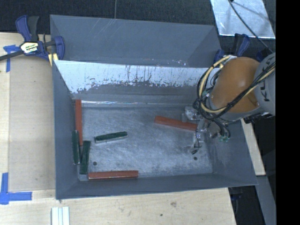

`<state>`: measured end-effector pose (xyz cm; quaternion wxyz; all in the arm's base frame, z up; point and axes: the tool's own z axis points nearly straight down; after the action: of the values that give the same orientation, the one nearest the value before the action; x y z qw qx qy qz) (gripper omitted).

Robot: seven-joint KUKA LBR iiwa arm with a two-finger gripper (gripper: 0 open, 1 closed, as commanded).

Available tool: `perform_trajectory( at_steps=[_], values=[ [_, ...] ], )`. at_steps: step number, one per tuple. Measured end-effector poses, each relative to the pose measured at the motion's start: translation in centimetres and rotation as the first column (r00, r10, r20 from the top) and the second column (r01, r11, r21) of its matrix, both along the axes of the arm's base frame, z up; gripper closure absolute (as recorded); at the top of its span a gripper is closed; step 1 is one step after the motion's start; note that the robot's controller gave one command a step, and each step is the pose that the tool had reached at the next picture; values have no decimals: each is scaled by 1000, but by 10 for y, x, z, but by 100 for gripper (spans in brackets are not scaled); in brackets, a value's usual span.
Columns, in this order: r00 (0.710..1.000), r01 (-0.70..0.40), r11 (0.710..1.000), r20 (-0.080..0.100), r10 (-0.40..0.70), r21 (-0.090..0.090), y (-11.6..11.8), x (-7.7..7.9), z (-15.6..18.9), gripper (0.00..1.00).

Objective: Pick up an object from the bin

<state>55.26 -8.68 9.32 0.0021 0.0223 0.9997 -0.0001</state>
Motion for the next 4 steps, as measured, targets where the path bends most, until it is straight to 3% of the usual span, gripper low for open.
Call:
perform_trajectory(
  at_steps=[1,2,3,4],
  values=[
    [1000,0,1000,0,0,0,0,0,0,100],
    [1000,0,1000,0,0,0,0,0,0,0],
    [1000,0,1000,0,0,0,0,0,0,100],
    [1000,0,1000,0,0,0,0,0,0,0]
  ],
)
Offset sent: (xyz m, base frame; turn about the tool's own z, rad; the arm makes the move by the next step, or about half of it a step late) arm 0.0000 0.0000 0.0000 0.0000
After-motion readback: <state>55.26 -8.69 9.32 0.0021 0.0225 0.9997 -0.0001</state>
